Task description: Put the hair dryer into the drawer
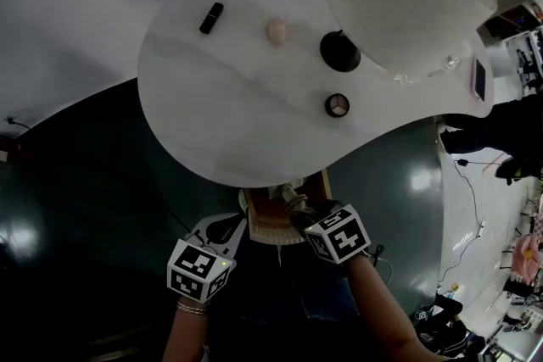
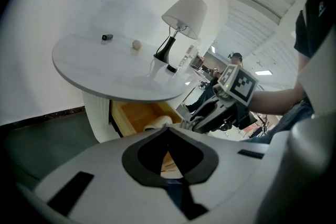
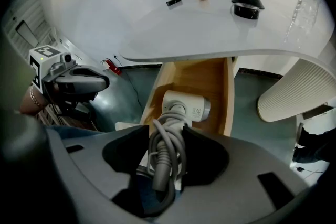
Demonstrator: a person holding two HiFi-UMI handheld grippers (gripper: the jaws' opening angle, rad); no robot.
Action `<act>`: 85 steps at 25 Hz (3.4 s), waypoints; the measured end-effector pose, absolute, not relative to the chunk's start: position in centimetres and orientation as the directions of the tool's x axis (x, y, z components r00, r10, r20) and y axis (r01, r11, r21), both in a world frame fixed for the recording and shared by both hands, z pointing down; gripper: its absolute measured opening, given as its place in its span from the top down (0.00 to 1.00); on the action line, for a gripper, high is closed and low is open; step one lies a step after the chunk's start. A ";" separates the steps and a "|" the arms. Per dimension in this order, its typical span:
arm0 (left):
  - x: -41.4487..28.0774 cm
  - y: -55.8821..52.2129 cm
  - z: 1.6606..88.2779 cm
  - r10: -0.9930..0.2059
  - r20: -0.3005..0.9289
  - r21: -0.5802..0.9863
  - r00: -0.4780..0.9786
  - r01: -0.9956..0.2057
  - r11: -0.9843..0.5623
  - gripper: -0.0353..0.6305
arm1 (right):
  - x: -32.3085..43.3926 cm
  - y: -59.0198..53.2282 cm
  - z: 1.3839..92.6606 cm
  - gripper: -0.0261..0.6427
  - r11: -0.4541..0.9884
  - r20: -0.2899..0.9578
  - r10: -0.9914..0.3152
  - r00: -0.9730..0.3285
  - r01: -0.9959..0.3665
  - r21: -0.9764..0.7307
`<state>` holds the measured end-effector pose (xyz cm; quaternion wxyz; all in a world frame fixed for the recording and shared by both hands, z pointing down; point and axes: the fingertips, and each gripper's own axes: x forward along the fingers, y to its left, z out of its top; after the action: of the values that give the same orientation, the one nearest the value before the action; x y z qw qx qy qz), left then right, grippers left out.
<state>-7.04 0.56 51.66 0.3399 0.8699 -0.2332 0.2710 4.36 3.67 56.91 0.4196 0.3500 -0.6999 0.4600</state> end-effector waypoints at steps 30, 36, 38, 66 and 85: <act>-7.0 -3.7 52.5 -0.180 0.638 0.509 0.749 -0.585 -0.631 0.92 | 2.8 -3.4 58.0 0.64 0.407 0.931 -0.125 -0.343 -0.874 -0.267; -7.6 -4.3 53.0 -0.179 0.637 0.517 0.750 -0.588 -0.622 0.92 | 1.7 -4.8 58.4 0.64 0.446 0.932 -0.126 -0.341 -0.858 -0.253; -7.7 -4.1 53.4 -0.181 0.638 0.524 0.749 -0.593 -0.611 0.92 | 1.5 -4.8 58.5 0.64 0.444 0.927 -0.128 -0.352 -0.856 -0.264; -8.0 -1.9 56.2 -0.193 0.646 0.543 0.739 -0.622 -0.565 0.92 | 0.4 -4.4 62.6 0.66 0.447 0.909 -0.093 -0.406 -0.833 -0.326; -8.2 -2.5 54.0 -0.259 0.652 0.478 0.713 -0.651 -0.589 0.92 | 2.9 -3.8 57.6 0.89 0.508 0.897 -0.189 -0.401 -0.821 -0.260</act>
<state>-8.17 -2.52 54.04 0.3658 0.8501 -0.2677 0.2680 2.88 -3.80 57.55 0.4328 0.3353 -0.7528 0.3655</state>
